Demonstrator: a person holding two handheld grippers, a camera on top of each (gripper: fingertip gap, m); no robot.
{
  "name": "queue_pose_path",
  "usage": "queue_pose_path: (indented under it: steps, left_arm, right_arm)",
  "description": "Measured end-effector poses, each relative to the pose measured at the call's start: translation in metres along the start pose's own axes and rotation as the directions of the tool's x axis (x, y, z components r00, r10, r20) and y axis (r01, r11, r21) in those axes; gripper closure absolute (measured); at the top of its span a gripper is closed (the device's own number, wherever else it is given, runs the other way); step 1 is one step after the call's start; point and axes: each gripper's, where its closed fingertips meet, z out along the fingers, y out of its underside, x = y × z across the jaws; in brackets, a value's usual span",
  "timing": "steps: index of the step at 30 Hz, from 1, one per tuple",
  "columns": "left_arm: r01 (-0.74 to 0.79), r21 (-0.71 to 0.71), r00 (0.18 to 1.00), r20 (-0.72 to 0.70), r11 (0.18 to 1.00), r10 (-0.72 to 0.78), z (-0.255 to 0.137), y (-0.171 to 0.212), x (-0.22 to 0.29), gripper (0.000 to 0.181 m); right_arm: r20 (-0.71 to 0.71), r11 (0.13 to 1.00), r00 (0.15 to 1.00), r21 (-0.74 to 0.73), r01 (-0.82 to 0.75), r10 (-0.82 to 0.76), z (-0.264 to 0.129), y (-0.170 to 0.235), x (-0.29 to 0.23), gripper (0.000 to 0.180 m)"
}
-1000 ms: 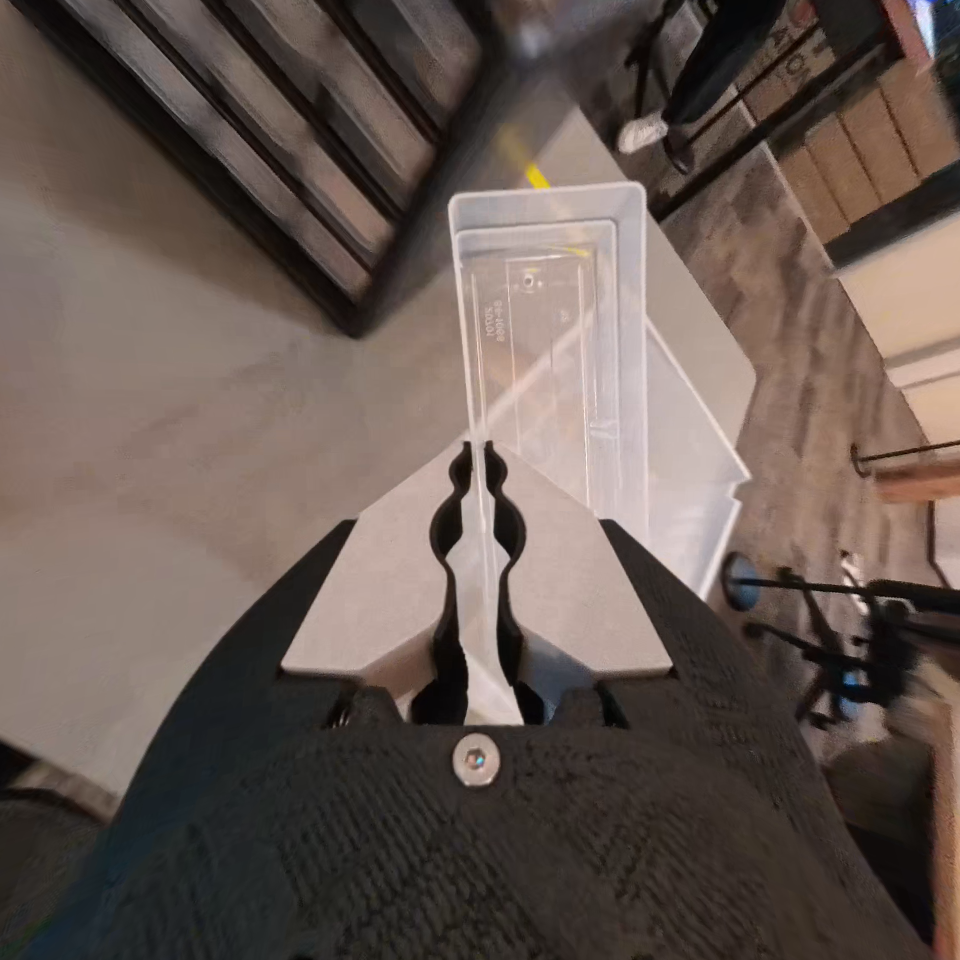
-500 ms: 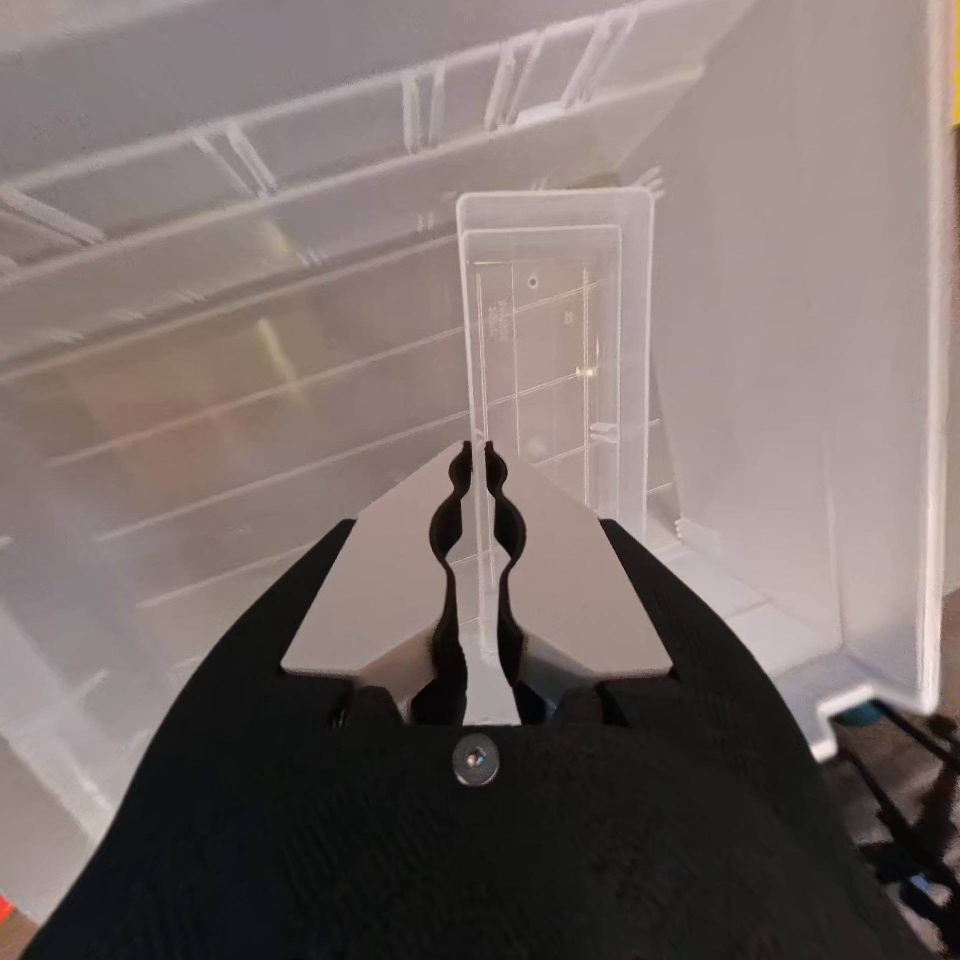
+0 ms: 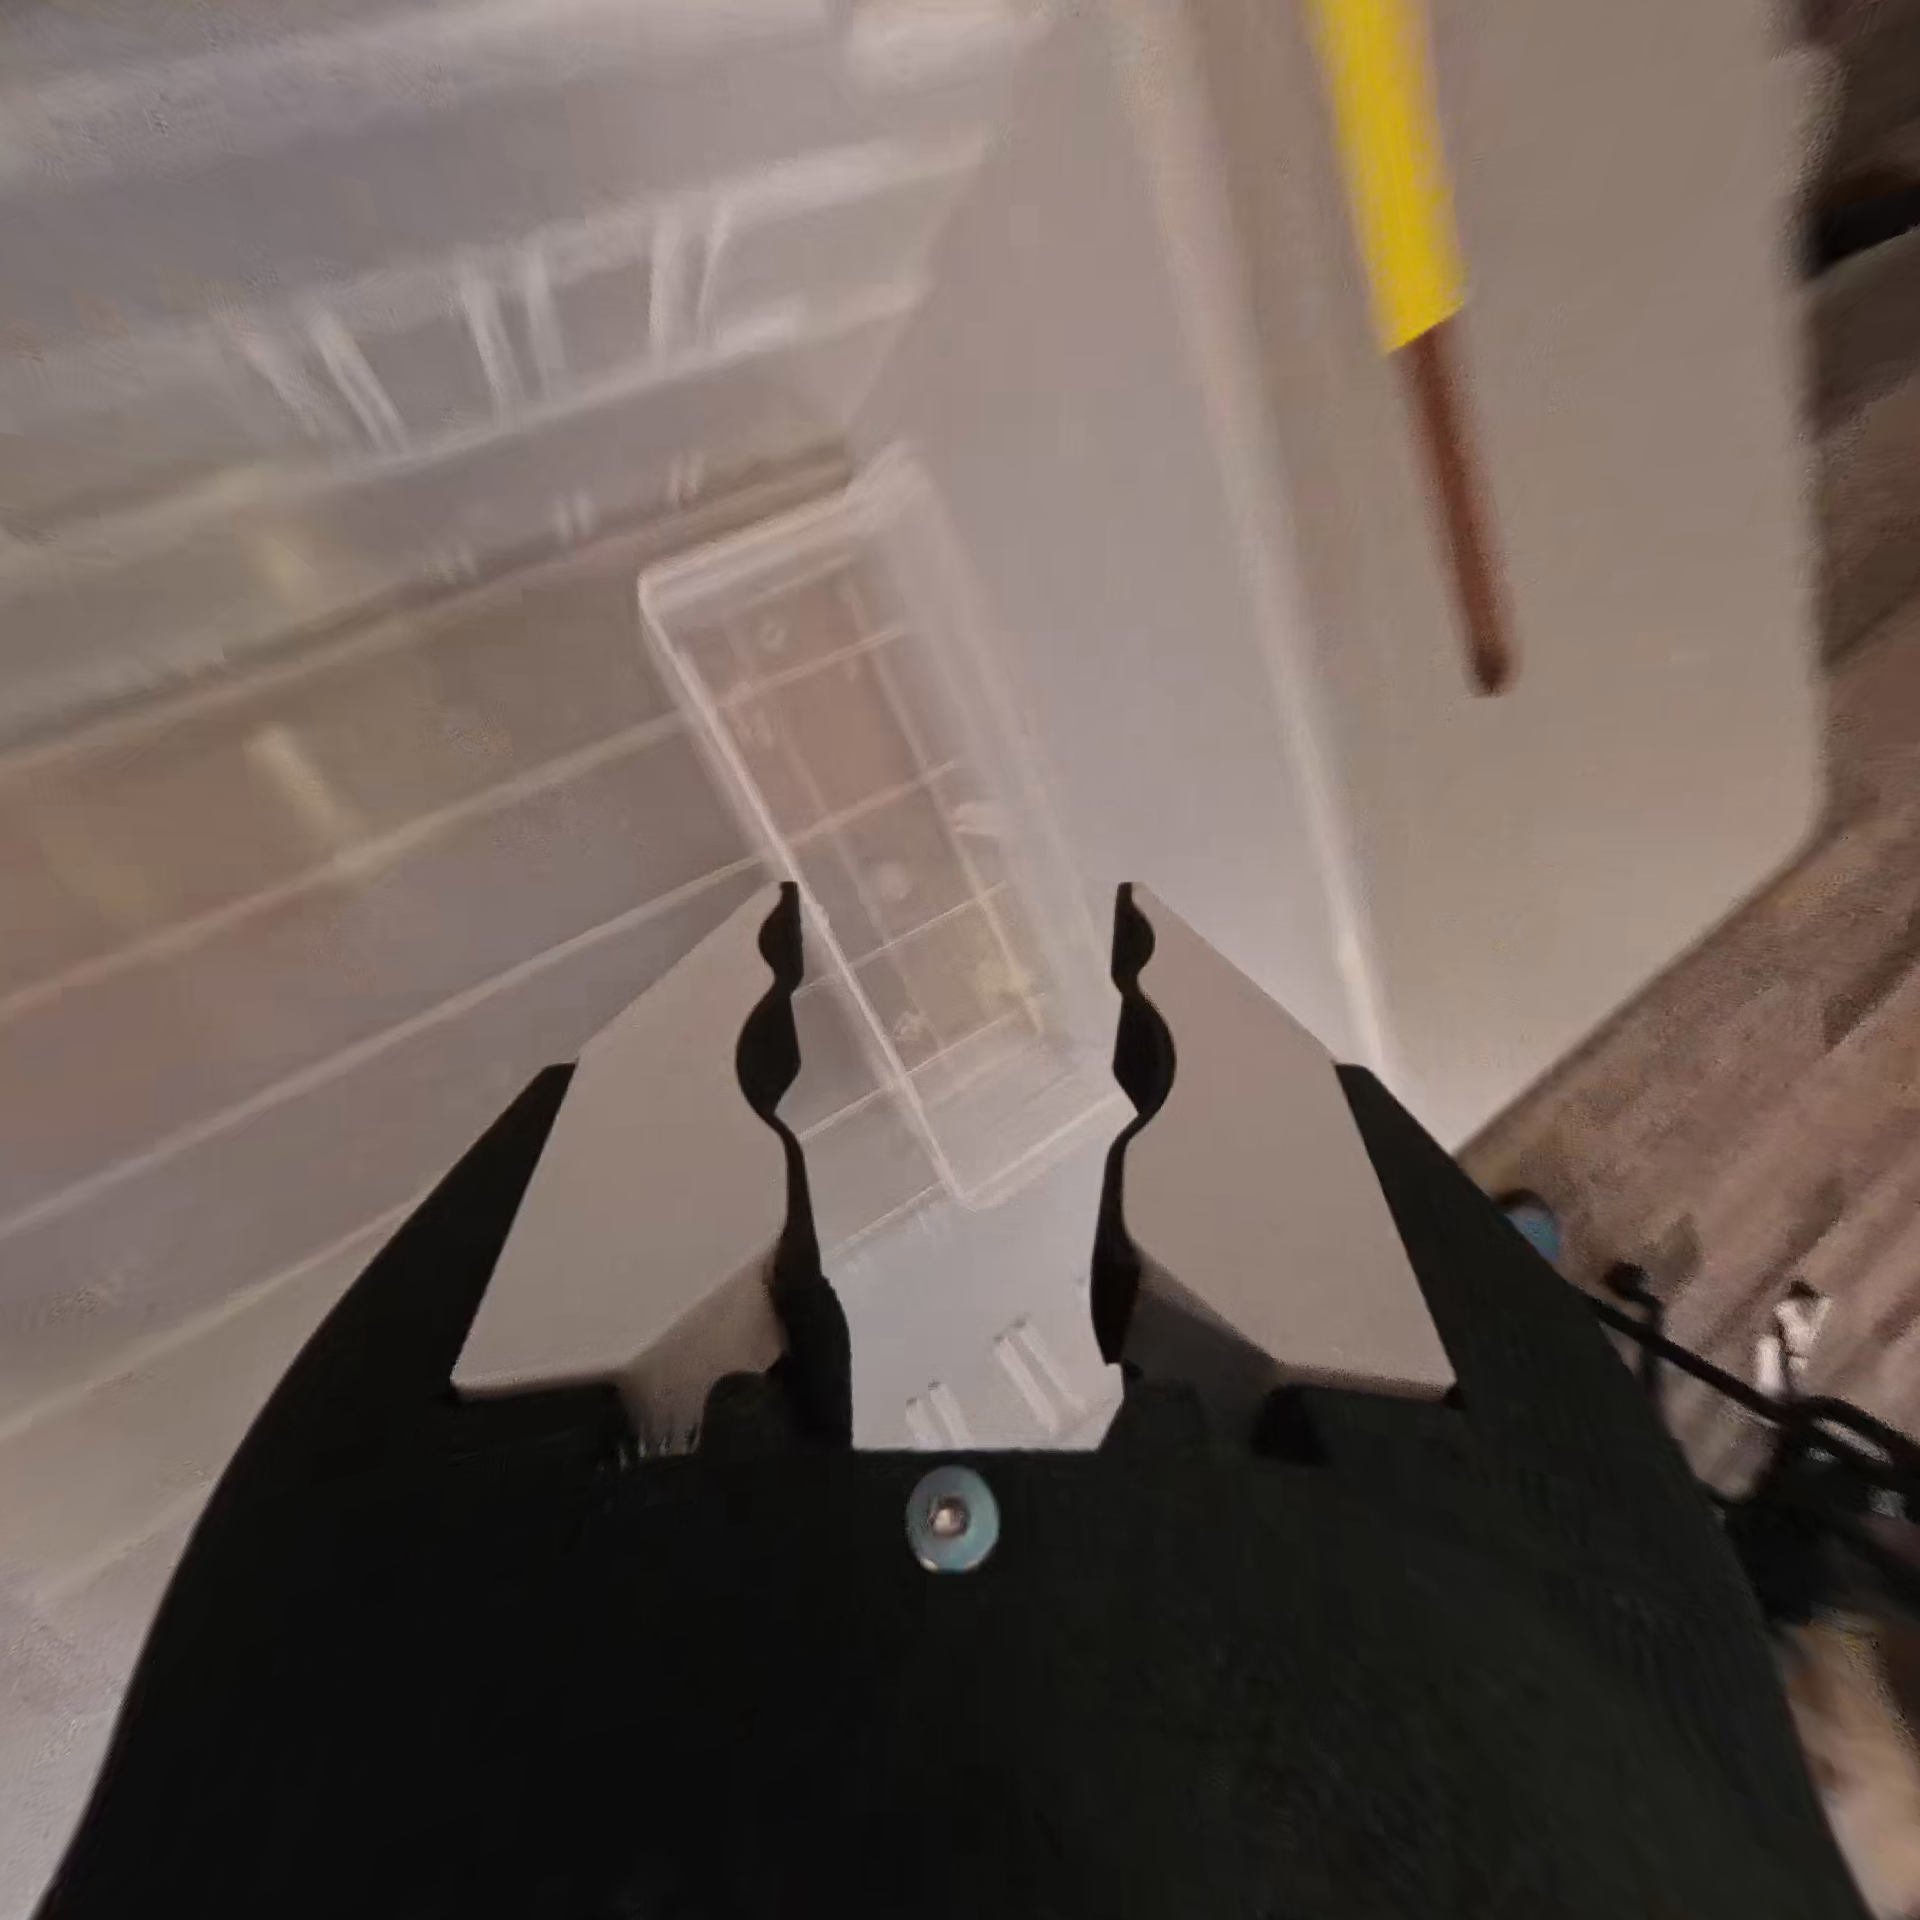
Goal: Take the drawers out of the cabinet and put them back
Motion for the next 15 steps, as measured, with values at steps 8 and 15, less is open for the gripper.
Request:
queue_pose_path:
  steps: [8, 15]
  left_arm:
    - [-0.001, 0.011, 1.0, -0.006, 1.0, 0.001, 0.0, 0.0, 0.0, 0.133]
    - [-0.005, 0.017, 1.0, -0.008, 1.0, 0.005, 0.0, 0.0, 0.0, 0.133]
  right_arm:
    - [-0.138, 0.745, 0.966, 0.663, -0.075, 0.22, -0.18, -0.132, -0.062, 0.133]
    - [-0.187, 0.698, 0.981, 0.696, 0.168, -0.049, -0.131, -0.257, -0.226, 0.134]
